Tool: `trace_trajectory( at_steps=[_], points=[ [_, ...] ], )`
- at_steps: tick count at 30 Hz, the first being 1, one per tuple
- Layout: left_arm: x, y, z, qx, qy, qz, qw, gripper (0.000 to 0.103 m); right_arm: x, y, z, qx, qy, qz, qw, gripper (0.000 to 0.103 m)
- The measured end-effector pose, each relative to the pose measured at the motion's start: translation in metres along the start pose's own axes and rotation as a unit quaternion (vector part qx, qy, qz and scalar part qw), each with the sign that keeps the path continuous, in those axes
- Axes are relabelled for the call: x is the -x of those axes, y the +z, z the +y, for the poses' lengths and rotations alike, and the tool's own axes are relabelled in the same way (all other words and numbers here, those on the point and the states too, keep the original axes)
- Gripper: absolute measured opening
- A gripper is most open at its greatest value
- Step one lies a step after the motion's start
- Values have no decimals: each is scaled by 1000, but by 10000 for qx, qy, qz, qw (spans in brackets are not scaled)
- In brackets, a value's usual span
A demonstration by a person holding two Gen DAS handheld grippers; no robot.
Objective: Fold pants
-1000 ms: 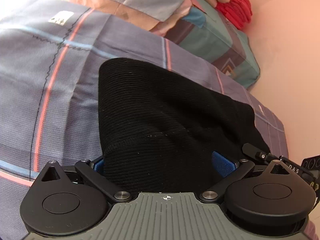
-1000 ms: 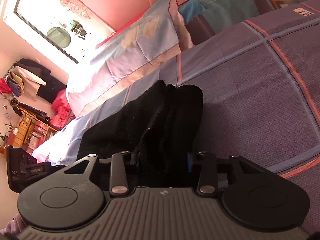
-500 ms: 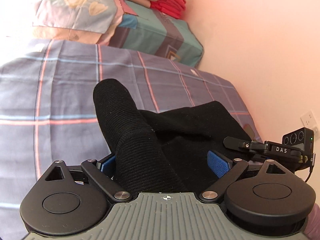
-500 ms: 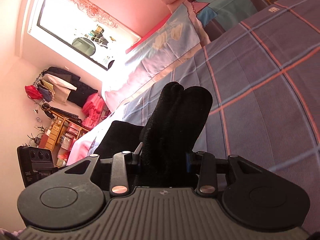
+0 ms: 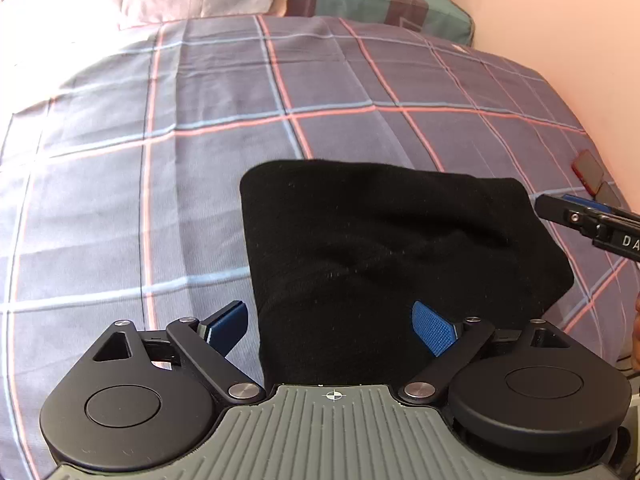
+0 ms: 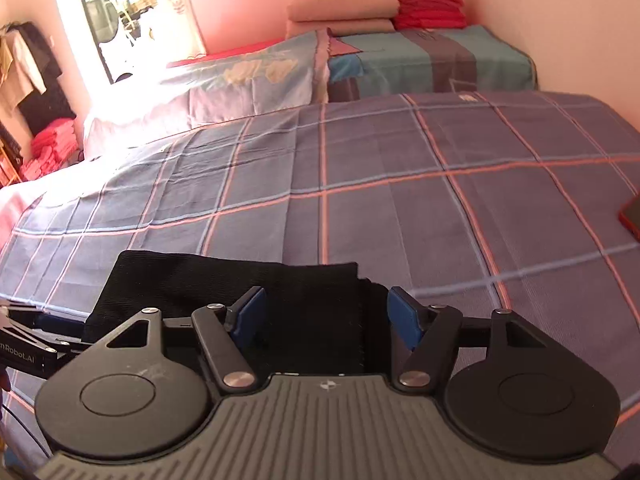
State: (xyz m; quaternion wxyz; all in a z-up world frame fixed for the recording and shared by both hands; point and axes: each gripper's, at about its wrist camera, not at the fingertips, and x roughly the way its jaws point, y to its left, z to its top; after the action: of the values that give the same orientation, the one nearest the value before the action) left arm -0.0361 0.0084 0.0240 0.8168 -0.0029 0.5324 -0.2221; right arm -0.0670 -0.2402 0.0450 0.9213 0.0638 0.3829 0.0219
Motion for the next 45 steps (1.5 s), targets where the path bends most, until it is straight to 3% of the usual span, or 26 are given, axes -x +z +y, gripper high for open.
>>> trace_trajectory(
  at_steps=[2,4,7,9,12,14,15,19,21,23,29,40,45],
  points=[
    [-11,7,-5,-51,137,16,9999,103,-27,3,8,191,55,236,9995,69],
    [-30,15,-8,-137,387,217,9989,103,-57,3,-2,106,-296,568,9979,52],
    [-40,18,-3,-35,366,303,9989,103,-51,13,-21,-771,-499,406,9949,51],
    [-39,19,1,17,335,313,9989,103,-37,16,-23,-914,-657,333,9931,55],
    [-42,16,1,74,325,333,9989,103,-25,4,-13,-784,-187,684,9944,65],
    [-43,15,1,179,303,350,9988,103,-27,-14,-2,-309,-467,1020,9932,70],
    [-41,12,1,227,290,366,9987,103,-27,-21,-2,-242,-572,1139,9915,78],
    [-33,8,0,196,371,404,9983,103,-6,-19,-12,-658,-642,1106,9896,80],
    [-28,7,-4,122,465,394,9981,103,-7,-21,-8,-587,-539,1317,9881,88],
    [-23,3,-9,32,543,425,9976,103,-17,-28,-5,-458,-457,1790,9817,89],
    [-4,-19,-13,-104,657,591,9960,103,-6,-41,-12,-745,-482,1936,9771,93],
    [25,-54,-29,-403,1135,728,9900,103,9,-55,11,16,-817,2203,9720,95],
    [25,-61,-34,-433,1423,761,9859,103,13,-70,13,-83,-715,2317,9701,95]
  ],
)
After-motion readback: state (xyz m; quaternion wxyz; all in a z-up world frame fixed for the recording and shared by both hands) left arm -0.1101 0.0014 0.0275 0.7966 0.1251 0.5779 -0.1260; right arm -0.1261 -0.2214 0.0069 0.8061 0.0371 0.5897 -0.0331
